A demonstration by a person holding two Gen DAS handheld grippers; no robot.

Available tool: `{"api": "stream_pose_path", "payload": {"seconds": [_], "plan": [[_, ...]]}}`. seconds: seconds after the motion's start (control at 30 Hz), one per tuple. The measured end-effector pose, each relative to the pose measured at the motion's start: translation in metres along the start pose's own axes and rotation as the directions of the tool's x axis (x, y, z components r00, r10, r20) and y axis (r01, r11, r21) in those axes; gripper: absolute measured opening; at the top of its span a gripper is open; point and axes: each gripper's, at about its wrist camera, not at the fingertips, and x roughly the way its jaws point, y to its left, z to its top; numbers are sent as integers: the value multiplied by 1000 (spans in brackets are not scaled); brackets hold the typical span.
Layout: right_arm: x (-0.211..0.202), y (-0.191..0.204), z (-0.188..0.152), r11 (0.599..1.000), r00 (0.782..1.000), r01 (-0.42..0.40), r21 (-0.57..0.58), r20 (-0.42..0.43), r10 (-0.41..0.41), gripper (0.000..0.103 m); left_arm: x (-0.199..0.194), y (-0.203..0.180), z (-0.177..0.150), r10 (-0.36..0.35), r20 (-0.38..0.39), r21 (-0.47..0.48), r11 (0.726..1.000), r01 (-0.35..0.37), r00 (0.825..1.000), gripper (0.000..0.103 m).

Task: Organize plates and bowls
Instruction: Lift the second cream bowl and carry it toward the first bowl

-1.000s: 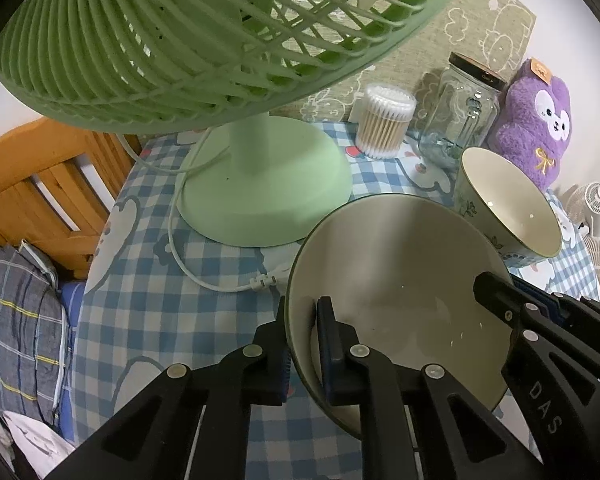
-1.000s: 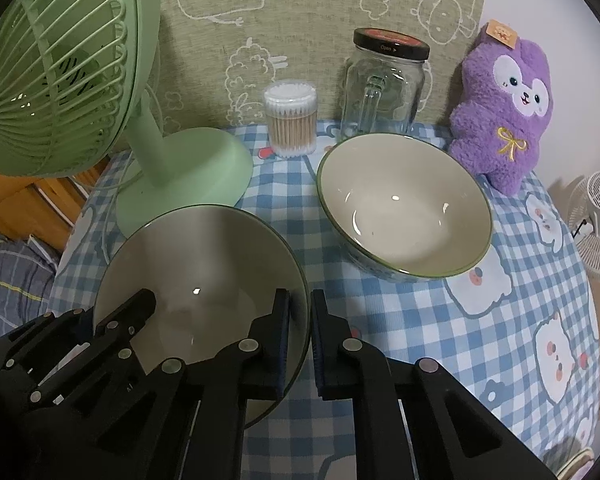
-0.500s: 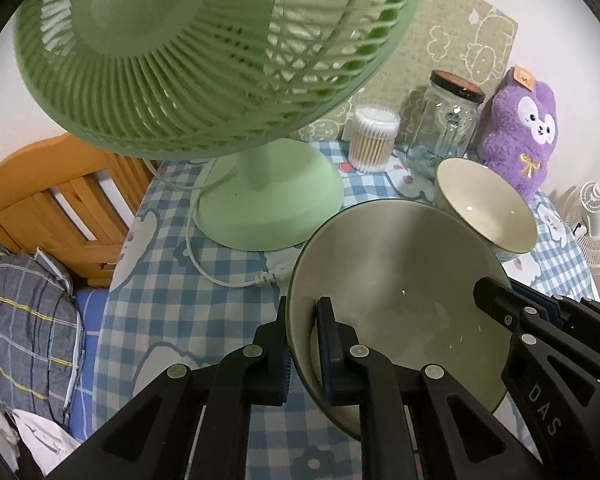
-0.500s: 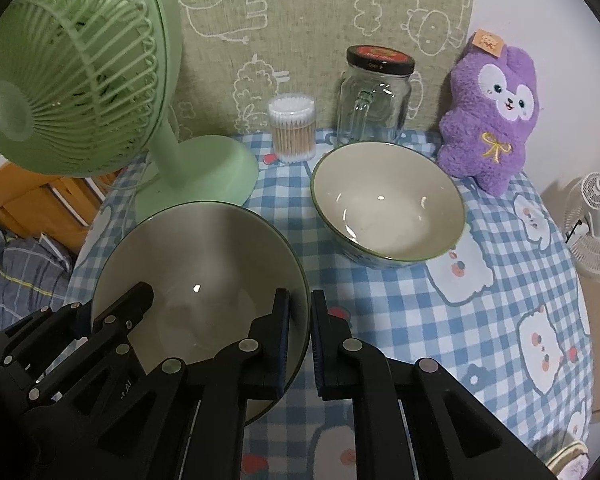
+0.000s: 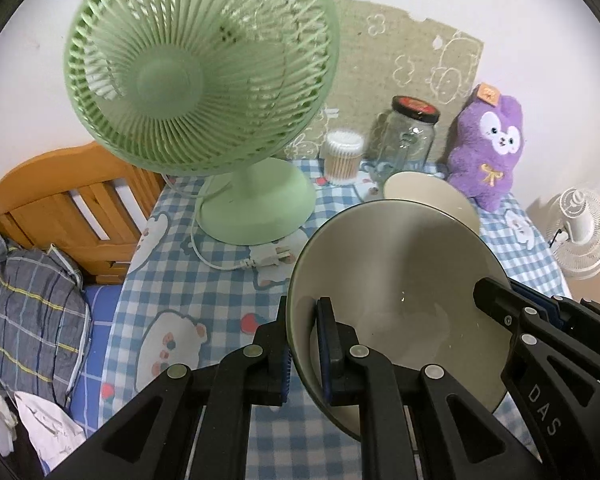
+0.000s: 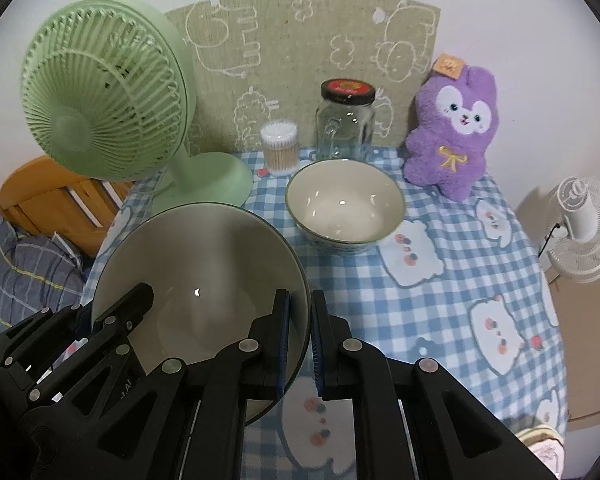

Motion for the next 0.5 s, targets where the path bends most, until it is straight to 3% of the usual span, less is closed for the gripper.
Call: {"api": "stream_pose_path", "payload": {"seconds": [0.5], "plan": [[-87,-19,-21,1000,998,-13,-18,55,14,13,-83,-24,-18,10,56,-33,999,-9,998,8]]}}
